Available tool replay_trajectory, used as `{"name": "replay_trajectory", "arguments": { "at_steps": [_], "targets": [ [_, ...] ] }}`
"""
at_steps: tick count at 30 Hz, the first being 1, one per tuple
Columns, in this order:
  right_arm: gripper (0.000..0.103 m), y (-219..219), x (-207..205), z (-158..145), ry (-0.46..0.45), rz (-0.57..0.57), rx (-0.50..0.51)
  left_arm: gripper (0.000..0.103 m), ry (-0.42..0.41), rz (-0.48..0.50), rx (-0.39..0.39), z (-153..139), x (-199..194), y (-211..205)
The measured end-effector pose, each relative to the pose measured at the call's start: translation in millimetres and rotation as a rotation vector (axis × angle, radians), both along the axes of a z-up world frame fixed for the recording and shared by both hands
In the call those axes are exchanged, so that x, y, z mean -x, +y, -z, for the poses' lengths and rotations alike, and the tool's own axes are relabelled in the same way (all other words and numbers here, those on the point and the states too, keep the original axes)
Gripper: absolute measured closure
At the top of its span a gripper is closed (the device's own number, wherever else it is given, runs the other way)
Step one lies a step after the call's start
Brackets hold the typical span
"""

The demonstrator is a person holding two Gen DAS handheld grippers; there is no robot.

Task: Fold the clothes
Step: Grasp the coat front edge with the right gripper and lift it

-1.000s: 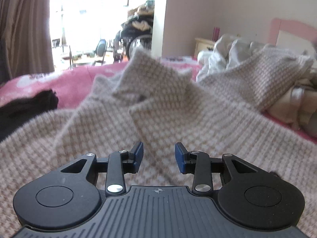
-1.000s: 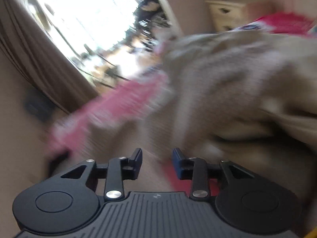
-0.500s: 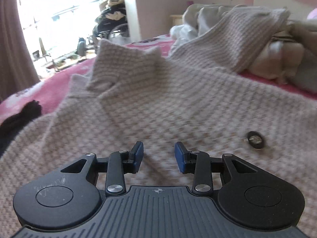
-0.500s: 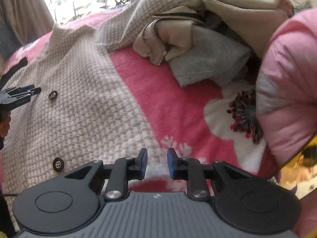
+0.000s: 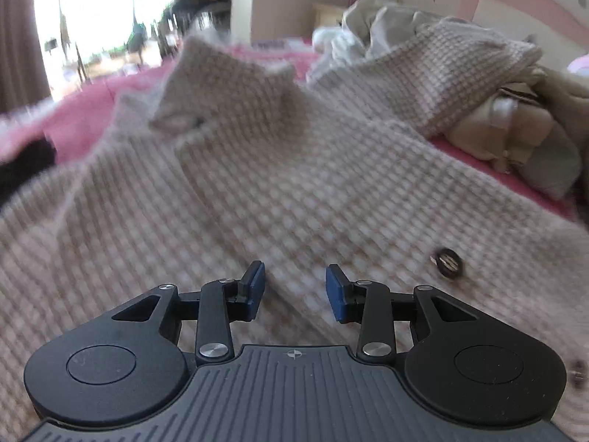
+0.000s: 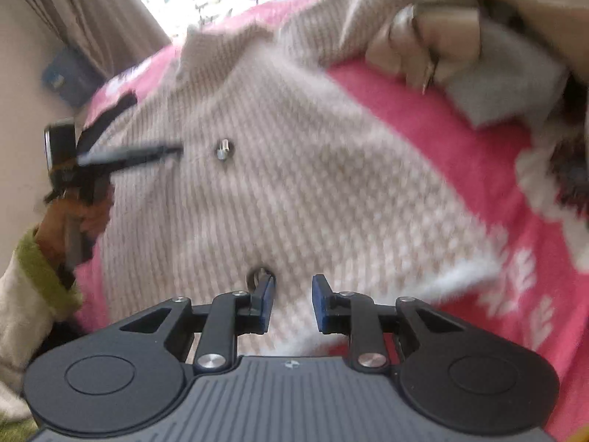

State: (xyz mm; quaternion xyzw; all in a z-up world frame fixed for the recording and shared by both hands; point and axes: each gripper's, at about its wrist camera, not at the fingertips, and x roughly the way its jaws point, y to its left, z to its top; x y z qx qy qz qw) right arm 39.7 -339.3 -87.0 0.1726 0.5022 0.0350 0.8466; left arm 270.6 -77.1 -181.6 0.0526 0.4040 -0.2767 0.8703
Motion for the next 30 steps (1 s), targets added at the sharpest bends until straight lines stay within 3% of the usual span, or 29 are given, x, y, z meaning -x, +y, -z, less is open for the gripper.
{"name": "replay_trajectory", "arguments": {
  "at_steps": [2, 5, 8, 11, 14, 18, 24, 30],
  "targets": [
    [0.075, 0.8, -1.4, 5.3, 0.029, 0.033, -0.158, 0.067, 0.1, 0.003, 0.037, -3.8, 4.1, 9.0],
    [0.074, 9.4, 6.2, 32.7, 0.167, 0.123, -0.356, 0.067, 0.232, -0.009, 0.077, -8.5, 12.1, 20.9],
    [0.073, 22.1, 25.6, 61.1, 0.281, 0.186, -0.447, 0.067, 0.301, -0.023, 0.088, -9.6, 27.5, 24.5],
    [0.072, 28.3, 46.4, 79.1, 0.319, 0.248, -0.503, 0.067, 0.35, -0.006, 0.102, -8.0, 43.0, 20.1],
    [0.071, 21.6, 63.9, 90.3, 0.307, 0.356, -0.561, 0.067, 0.373, 0.019, 0.092, -3.8, 57.4, 6.2],
    [0.069, 7.6, 86.0, 97.8, 0.263, 0.478, -0.608, 0.067, 0.335, 0.007, 0.031, -1.7, 65.3, -7.3],
    [0.069, 5.8, 86.1, 103.1, 0.166, 0.503, -0.712, 0.067, 0.381, -0.032, 0.08, 2.4, 61.5, 1.9],
    [0.098, 6.3, 80.0, 103.0, 0.065, 0.5, -0.796, 0.067, 0.46, -0.067, 0.155, 3.6, 55.9, 10.8]
  ]
}}
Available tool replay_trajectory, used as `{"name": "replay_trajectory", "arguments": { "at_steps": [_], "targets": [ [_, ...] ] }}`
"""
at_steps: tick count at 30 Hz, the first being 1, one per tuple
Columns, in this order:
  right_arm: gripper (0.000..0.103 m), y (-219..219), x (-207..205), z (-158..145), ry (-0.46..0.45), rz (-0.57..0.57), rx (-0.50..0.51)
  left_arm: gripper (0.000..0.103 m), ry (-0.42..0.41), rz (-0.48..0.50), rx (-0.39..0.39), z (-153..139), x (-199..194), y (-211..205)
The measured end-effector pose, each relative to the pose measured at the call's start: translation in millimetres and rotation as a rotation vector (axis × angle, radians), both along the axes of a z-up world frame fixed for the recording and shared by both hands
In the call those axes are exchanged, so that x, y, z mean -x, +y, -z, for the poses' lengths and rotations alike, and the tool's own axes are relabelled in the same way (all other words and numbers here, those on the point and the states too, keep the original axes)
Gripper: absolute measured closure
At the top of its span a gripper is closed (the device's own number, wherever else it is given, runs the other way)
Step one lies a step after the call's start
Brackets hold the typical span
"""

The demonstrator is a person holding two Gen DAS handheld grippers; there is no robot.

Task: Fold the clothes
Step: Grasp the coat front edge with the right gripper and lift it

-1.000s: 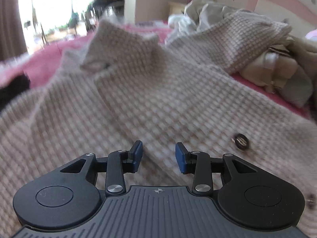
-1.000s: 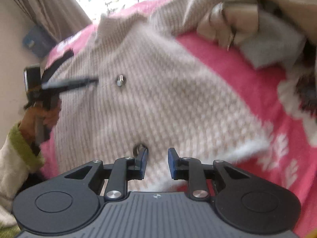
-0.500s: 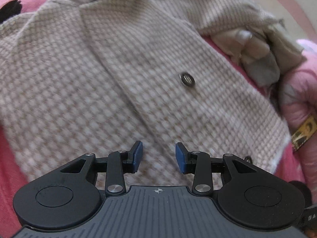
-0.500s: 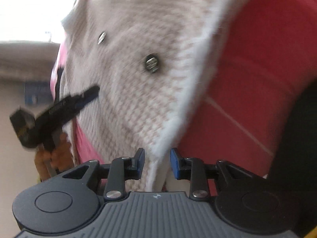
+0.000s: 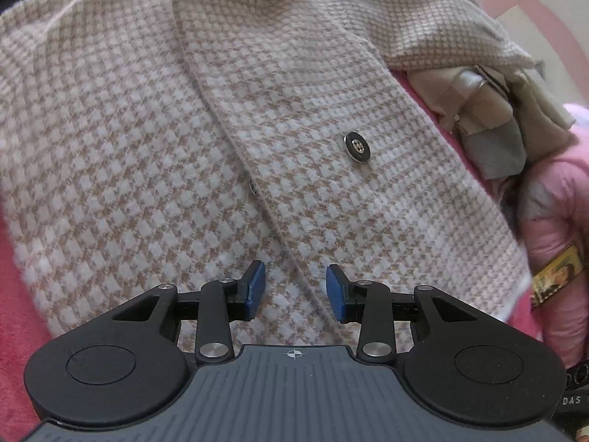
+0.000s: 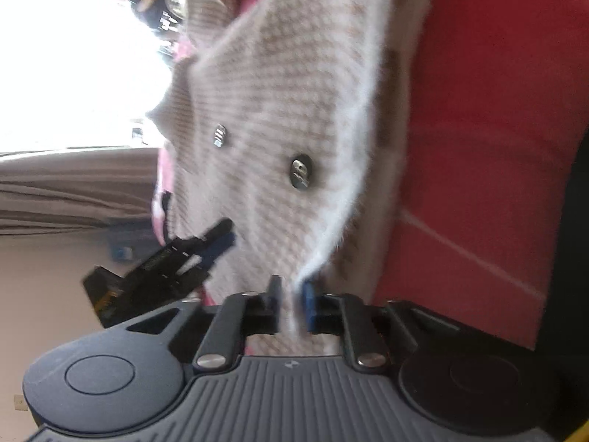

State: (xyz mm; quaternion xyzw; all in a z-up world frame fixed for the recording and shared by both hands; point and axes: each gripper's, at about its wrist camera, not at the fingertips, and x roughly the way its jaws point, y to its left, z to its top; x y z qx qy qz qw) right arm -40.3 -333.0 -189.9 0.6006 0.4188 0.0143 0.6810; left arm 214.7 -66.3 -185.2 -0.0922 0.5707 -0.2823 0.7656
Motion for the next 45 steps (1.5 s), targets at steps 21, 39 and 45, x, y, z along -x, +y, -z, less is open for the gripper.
{"name": "replay_trajectory", "arguments": {
  "at_steps": [21, 39, 45],
  "targets": [
    [0.099, -17.1, -2.8, 5.7, -0.124, 0.104, -0.179, 0.065, 0.32, -0.115, 0.314, 28.4, 24.3, -4.0],
    [0.099, 7.2, -17.1, 10.0, -0.02, -0.071, -0.008, 0.1, -0.017, -0.062, 0.11, -15.4, 19.2, -22.8],
    [0.099, 20.9, -27.0, 14.3, 0.035, -0.133, 0.092, 0.099, -0.055, -0.022, 0.096, -1.3, 27.2, -20.8]
  ]
}}
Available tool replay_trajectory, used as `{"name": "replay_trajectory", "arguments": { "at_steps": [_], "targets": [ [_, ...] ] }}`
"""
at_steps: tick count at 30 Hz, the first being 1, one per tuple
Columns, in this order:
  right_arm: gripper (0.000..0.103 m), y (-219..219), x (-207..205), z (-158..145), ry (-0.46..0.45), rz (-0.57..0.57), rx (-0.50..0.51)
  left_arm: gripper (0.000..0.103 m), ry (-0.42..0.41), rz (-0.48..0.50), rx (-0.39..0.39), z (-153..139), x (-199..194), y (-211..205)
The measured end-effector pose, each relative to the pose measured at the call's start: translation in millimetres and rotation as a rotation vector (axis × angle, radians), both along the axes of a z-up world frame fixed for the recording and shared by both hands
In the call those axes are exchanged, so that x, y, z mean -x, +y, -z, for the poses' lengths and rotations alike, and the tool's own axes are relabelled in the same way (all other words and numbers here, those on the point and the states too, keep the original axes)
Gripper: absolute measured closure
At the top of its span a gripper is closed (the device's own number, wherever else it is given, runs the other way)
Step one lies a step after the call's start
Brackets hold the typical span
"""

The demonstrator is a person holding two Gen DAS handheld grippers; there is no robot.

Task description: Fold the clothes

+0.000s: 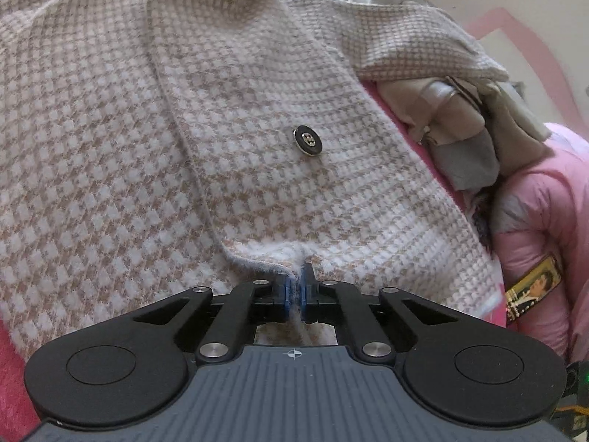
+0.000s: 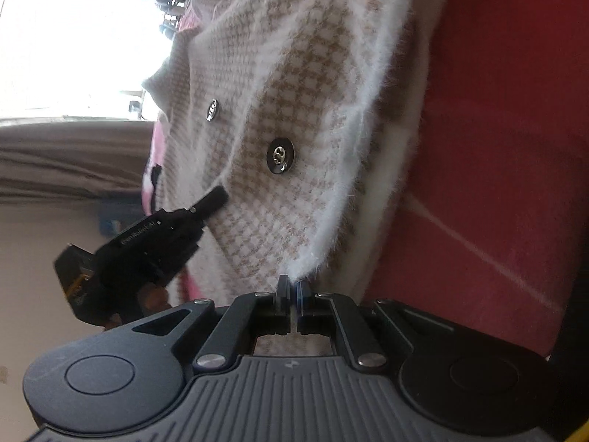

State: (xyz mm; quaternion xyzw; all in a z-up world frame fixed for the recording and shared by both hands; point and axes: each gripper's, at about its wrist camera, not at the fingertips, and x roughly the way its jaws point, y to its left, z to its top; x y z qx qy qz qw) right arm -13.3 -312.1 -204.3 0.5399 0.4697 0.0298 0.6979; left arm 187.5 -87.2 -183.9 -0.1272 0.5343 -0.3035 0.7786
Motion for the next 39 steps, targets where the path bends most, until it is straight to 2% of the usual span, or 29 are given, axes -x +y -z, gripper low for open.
{"name": "replay_trajectory", "arguments": {
  "at_steps": [4, 8, 11, 13, 16, 17, 19, 21, 23, 25, 27, 28, 30, 31, 32, 35, 37, 39],
  "targets": [
    [0.099, 6.4, -6.9, -3.5, 0.019, -0.051, 0.089, 0.086, -0.061, 0.064, -0.084, -8.0, 6.3, -0.8],
    [0.099, 10.1, -11.4, -6.1, 0.019, -0.083, 0.134, 0.081, -0.151, 0.097, -0.146, -26.6, 19.4, 13.1],
    [0.099, 12.9, -12.9, -8.0, 0.017, -0.099, 0.158, 0.081, -0.255, 0.066, -0.181, -46.9, 31.7, 24.4],
    [0.099, 15.0, -14.2, -8.8, 0.02, -0.109, 0.178, 0.081, -0.307, 0.066, -0.159, -59.7, 36.9, 22.0],
    [0.099, 14.6, -8.0, -13.3, 0.019, -0.13, 0.222, 0.081, -0.317, 0.172, -0.084, -62.0, 50.5, -1.8],
    [0.097, 13.8, -5.3, -17.2, 0.017, -0.137, 0.237, 0.081, -0.308, 0.218, -0.076, -56.9, 57.1, -11.8],
    [0.085, 12.2, -1.2, -27.8, 0.01, -0.153, 0.265, 0.081, -0.283, 0.318, -0.092, -37.5, 69.0, -34.9],
    [0.081, 4.2, 6.2, -45.7, -0.014, -0.164, 0.315, 0.081, -0.275, 0.375, -0.161, -19.0, 77.5, -46.0],
    [0.082, -16.2, 17.0, -71.5, -0.055, -0.158, 0.385, 0.082, -0.264, 0.386, -0.177, -7.1, 80.4, -46.8],
    [0.082, -45.6, 22.9, -97.6, -0.085, -0.12, 0.488, 0.082, -0.268, 0.387, -0.16, -6.3, 81.5, -42.2],
    [0.069, -78.8, 20.5, -116.3, -0.08, -0.069, 0.616, 0.082, -0.261, 0.39, -0.147, -5.4, 80.4, -39.5],
    [0.067, -94.2, 15.1, -120.1, -0.065, -0.05, 0.668, 0.082, -0.262, 0.393, -0.142, -4.9, 79.7, -39.0],
    [0.055, -120.7, 0.2, -118.4, -0.042, -0.049, 0.749, 0.081, -0.278, 0.406, -0.142, -3.8, 82.4, -38.9],
    [0.052, -132.9, -7.5, -114.7, -0.032, -0.049, 0.771, 0.081, -0.287, 0.414, -0.142, -2.5, 82.9, -40.0],
    [0.05, -144.4, -14.3, -108.2, -0.027, -0.046, 0.764, 0.081, -0.296, 0.421, -0.142, -1.3, 83.5, -41.0],
    [0.05, -175.4, -27.5, -81.5, -0.002, -0.041, 0.635, 0.079, -0.314, 0.443, -0.128, -0.5, 87.8, -38.3],
    [0.05, -190.1, -22.3, -69.4, 0.039, 0.017, 0.574, 0.079, -0.31, 0.454, -0.112, 0.2, 85.9, -36.1],
    [0.052, -199.9, -7.0, -68.0, 0.01, 0.066, 0.546, 0.079, -0.273, 0.443, -0.08, 1.9, 79.4, -33.1]
  ]
}}
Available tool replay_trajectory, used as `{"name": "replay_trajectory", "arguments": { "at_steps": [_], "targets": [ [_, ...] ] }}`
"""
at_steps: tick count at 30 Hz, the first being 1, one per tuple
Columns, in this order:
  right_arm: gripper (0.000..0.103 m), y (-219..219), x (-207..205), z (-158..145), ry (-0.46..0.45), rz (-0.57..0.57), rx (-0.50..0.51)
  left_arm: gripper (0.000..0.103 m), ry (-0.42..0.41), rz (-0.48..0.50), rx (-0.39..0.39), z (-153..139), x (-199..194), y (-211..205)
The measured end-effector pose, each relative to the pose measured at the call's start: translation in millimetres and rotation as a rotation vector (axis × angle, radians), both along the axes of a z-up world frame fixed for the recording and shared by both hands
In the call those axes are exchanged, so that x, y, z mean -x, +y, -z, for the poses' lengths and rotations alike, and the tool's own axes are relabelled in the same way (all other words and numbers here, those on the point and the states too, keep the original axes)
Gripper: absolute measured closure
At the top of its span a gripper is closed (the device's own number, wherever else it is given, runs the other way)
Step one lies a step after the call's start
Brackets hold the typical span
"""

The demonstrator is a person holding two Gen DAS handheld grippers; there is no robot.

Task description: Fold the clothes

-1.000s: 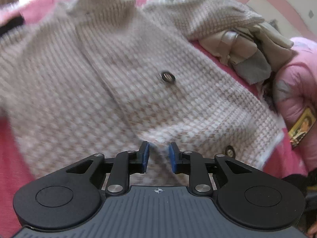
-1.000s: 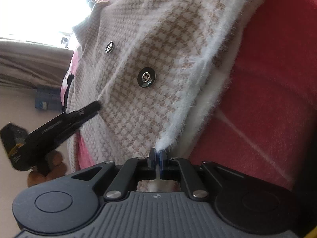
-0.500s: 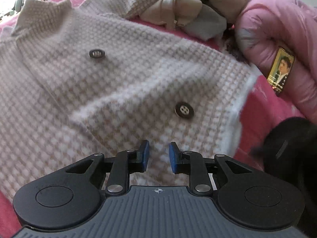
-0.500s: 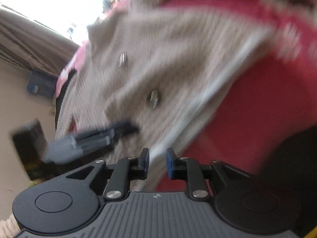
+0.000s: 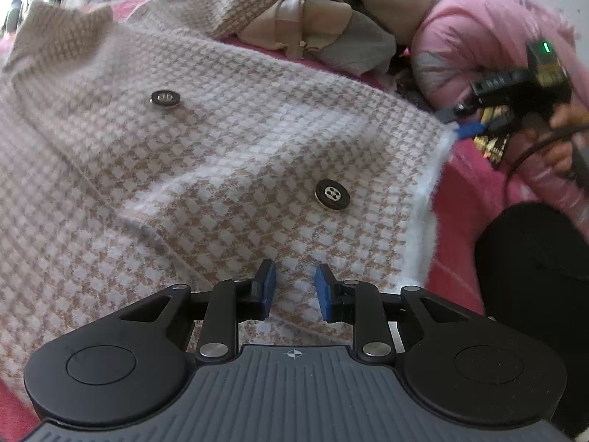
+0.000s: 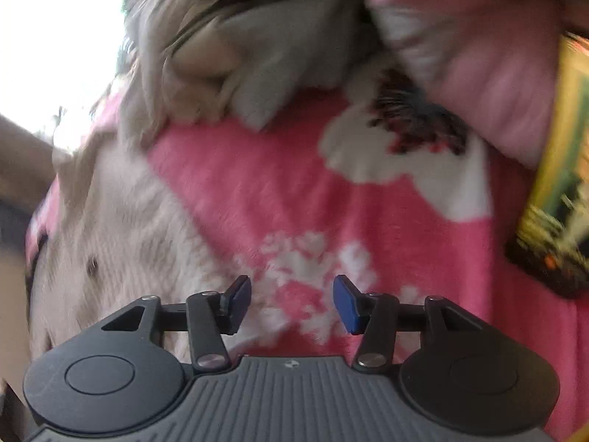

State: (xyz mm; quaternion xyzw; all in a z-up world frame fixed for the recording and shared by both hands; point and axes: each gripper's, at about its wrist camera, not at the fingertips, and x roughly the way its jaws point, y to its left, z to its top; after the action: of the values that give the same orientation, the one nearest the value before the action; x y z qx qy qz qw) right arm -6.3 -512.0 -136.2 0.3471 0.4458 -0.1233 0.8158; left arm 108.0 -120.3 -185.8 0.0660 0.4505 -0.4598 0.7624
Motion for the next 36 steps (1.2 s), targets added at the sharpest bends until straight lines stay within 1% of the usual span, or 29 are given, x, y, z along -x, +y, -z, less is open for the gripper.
{"name": "replay_trajectory", "arguments": {
  "at_steps": [1, 2, 6, 8, 9, 11, 14, 16, 18, 21, 23, 25, 27, 29, 30, 31, 33, 35, 36],
  "targets": [
    [0.052, 1.9, 9.5, -3.2, -0.024, -0.011, 0.023, 0.079, 0.023, -0.005, 0.013, 1.0, -3.6, 1.5],
    [0.052, 8.8, 17.4, -6.0, -0.032, -0.044, 0.073, 0.079, 0.045, -0.011, 0.026, 2.1, -7.2, 2.9],
    [0.052, 47.5, 30.0, -7.0, -0.024, -0.278, 0.278, 0.079, 0.11, -0.028, 0.062, 5.6, -16.9, 5.6],
    [0.052, 61.1, 29.0, -5.0, -0.036, -0.354, 0.353, 0.079, 0.118, -0.033, 0.066, 5.3, -17.1, 5.4],
    [0.052, 65.0, 26.5, -4.6, -0.047, -0.365, 0.363, 0.079, 0.114, -0.034, 0.064, 4.8, -16.0, 5.2],
    [0.054, 68.4, 19.0, -3.3, -0.082, -0.368, 0.338, 0.079, 0.098, -0.033, 0.056, 3.8, -13.2, 3.7],
    [0.056, 68.7, 13.7, -4.5, -0.128, -0.369, 0.332, 0.079, 0.081, -0.035, 0.046, 2.8, -10.6, 2.8],
    [0.056, 66.2, 13.7, -5.7, -0.162, -0.357, 0.325, 0.079, 0.088, -0.04, 0.048, 3.4, -11.9, 4.2],
    [0.056, 62.6, 13.4, -5.4, -0.172, -0.347, 0.314, 0.079, 0.098, -0.045, 0.053, 4.2, -13.6, 5.6],
    [0.056, 57.4, 12.1, -3.9, -0.17, -0.315, 0.303, 0.079, 0.106, -0.049, 0.059, 4.8, -14.5, 6.9],
    [0.056, 50.5, 10.1, -1.3, -0.174, -0.274, 0.272, 0.079, 0.106, -0.049, 0.059, 4.6, -14.3, 6.9],
    [0.056, 46.5, 5.9, 3.1, -0.156, -0.256, 0.262, 0.079, 0.102, -0.047, 0.058, 4.4, -13.4, 7.0],
    [0.056, 50.2, -2.3, 8.4, -0.123, -0.29, 0.27, 0.079, 0.1, -0.045, 0.057, 4.2, -12.9, 6.5],
    [0.056, 59.0, -10.5, 11.6, -0.098, -0.337, 0.302, 0.079, 0.1, -0.045, 0.057, 4.1, -12.9, 6.2],
    [0.058, 64.0, -14.5, 12.9, -0.087, -0.362, 0.324, 0.079, 0.099, -0.045, 0.057, 3.9, -12.8, 6.0],
    [0.064, 68.7, -18.5, 14.3, -0.068, -0.377, 0.358, 0.079, 0.097, -0.044, 0.057, 3.7, -12.5, 5.6],
    [0.084, 76.3, -25.1, 17.8, -0.011, -0.385, 0.456, 0.079, 0.086, -0.038, 0.052, 2.7, -11.0, 4.6],
    [0.088, 79.8, -27.4, 20.9, 0.02, -0.389, 0.531, 0.079, 0.07, -0.029, 0.047, 1.7, -8.7, 3.6],
    [0.089, 81.1, -27.2, 20.5, 0.015, -0.392, 0.559, 0.079, 0.059, -0.018, 0.043, 1.2, -6.9, 2.6]
  ]
}}
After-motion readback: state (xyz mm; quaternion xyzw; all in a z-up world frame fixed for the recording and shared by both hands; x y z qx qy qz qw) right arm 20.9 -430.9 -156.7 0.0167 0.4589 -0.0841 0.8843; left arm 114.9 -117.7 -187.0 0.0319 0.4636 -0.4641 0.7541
